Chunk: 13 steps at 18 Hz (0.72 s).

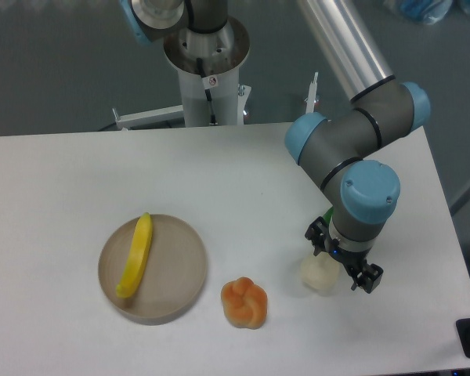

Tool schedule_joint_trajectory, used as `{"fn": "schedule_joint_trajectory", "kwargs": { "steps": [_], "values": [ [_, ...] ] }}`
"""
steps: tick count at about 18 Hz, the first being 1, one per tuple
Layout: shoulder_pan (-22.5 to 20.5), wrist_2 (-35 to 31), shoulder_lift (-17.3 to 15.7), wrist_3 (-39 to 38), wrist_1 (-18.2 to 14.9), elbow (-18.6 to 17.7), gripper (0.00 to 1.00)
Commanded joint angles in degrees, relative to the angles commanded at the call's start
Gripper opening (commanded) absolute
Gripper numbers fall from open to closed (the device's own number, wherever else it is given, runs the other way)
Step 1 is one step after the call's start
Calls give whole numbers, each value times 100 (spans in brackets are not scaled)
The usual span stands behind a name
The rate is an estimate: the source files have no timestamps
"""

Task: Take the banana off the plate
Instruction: 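Move the gripper from beside the white vegetable over the banana on the plate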

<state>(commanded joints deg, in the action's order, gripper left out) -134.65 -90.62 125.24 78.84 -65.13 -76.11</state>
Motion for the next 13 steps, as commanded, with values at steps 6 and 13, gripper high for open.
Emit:
{"fn": "schedule_joint_trajectory", "kwargs": {
  "steps": [6, 13],
  "values": [
    [61, 79, 17, -262, -17, -26, 100],
    [614, 369, -228, -1658, -70, -237, 100]
  ]
}}
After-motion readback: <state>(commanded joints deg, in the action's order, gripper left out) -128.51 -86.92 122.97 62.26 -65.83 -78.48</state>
